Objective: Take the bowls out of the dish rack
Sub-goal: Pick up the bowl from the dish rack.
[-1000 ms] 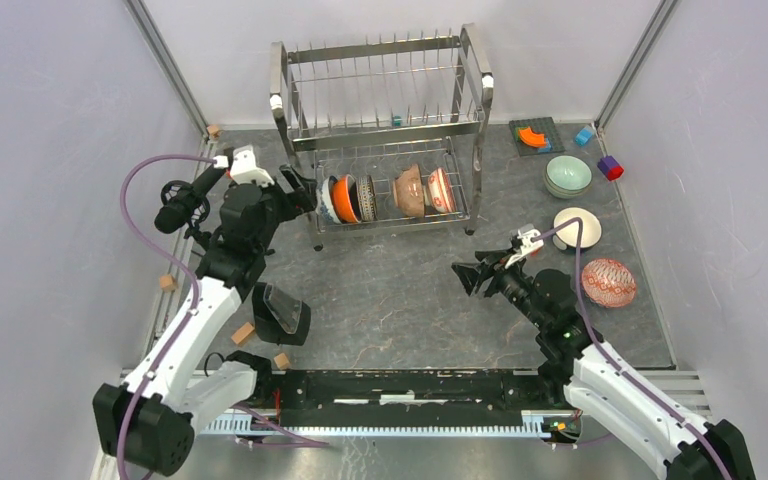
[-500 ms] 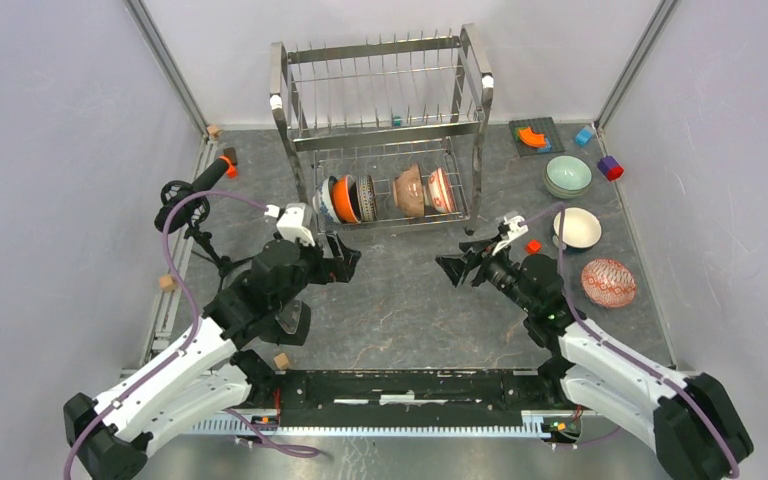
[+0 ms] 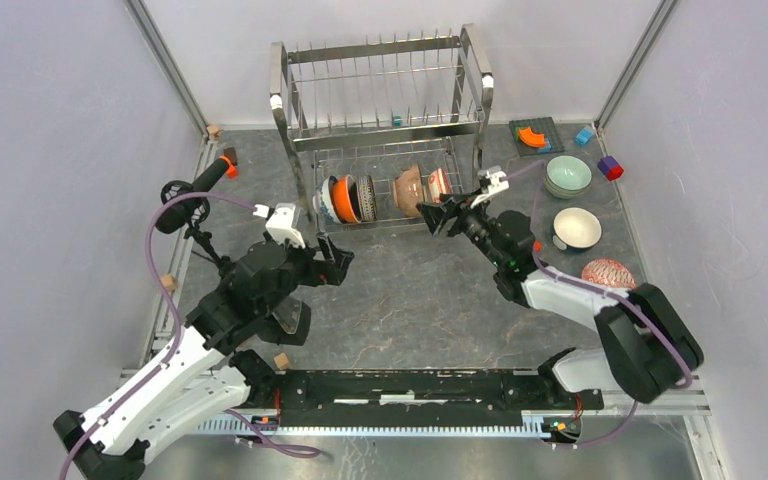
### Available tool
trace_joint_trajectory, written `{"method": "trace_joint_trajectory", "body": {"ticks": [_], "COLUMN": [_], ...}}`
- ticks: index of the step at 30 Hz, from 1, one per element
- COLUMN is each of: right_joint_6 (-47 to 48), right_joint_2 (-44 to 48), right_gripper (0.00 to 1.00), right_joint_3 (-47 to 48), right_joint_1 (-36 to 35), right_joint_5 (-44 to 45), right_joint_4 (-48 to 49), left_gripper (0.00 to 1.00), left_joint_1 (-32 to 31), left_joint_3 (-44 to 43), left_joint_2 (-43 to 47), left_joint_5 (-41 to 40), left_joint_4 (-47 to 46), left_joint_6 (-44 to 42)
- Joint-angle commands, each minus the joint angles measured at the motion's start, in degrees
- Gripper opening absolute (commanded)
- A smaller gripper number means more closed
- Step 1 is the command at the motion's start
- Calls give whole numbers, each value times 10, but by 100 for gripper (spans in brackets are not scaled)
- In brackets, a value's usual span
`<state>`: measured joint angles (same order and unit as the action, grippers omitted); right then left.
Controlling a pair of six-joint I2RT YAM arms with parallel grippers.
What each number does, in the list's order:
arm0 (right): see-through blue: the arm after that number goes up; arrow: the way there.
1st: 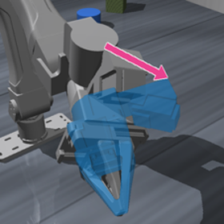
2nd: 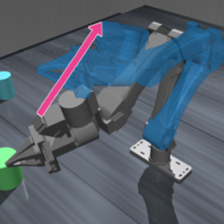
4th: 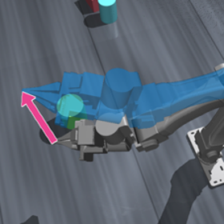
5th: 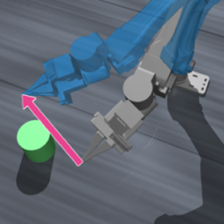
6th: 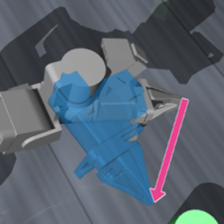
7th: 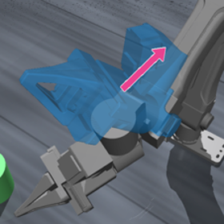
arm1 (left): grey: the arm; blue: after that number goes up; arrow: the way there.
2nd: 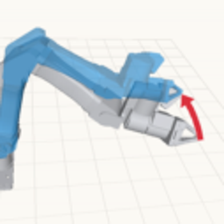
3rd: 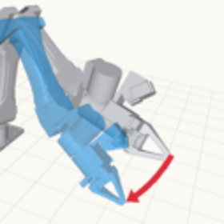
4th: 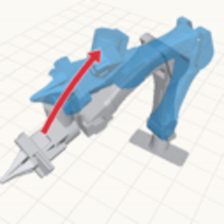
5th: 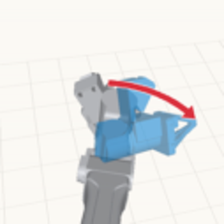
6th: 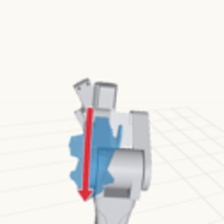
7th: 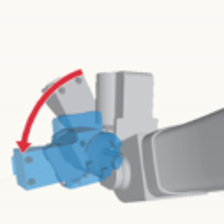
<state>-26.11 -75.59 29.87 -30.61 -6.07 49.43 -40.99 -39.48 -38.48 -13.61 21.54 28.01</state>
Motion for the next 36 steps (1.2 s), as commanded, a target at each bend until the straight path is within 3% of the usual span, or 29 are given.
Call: {"method": "trace_joint_trajectory", "body": {"ticks": [1,8,24,36], "right_joint_6": [-8,-26,-27,-124], "right_joint_2": [-66,-147,-230,-274], "right_gripper": [72,71,61,45], "right_joint_3": [62,113,169,166], "right_joint_1": [7,24,30,48], "right_joint_5": [-3,-35,-68,-150], "right_joint_4": [52,59,3,84], "left_gripper": [100,100,100,100], "left_joint_1": [-1,-2,-3,-2], "left_joint_3": [4,35,36,38], "left_joint_2": [38,92,71,71], "left_joint_5": [16,6,7,1], "left_joint_4": [2,-19,-15,-16], "left_joint_6": [-25,-24,-5,-7]}}
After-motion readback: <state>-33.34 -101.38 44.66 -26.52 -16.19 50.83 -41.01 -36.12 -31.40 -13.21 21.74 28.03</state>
